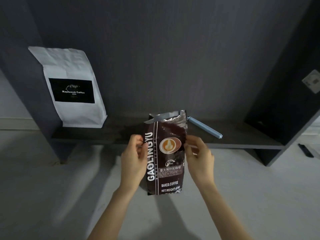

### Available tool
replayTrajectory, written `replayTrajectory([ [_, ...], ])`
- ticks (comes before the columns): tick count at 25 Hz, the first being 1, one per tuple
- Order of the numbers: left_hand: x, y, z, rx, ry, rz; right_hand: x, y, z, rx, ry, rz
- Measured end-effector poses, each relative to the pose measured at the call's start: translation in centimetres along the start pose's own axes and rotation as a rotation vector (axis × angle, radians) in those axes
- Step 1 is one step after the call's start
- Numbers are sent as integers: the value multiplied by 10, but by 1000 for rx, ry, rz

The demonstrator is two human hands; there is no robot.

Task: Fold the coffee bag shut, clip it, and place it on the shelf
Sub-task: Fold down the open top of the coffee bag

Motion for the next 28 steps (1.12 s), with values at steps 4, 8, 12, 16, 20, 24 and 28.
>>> replayTrajectory([
  [4,-13,20,1,-48,5,36,-16,9,-9,34,-6,62],
  [8,-25,33,-8,-86,59,27,-38,1,-6,53,-58,55],
  [12,-28,39,-7,-134,59,18,-45,-2,-5,81,-73,88],
  [16,-29,32,-8,-245,87,-53,-40,-4,-4,170,-137,75],
  [20,-30,33,-14,-294,107,-63,-42,0,-3,217,-144,89],
  [24,-32,34,-14,-347,109,-69,-43,1,7,300,-181,77],
  [28,-35,34,-8,-340,67,-104,-43,-1,2,389,-131,14],
])
Point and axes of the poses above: each hand's wrist, its own x-axis towards the middle knuckle, its own y-axis out of the back of the hand, z = x × y, the point moved 8 cm from there along x, towards the middle knuckle, and after that the axes turned 8 degrees about y, right-handed, at the moved point
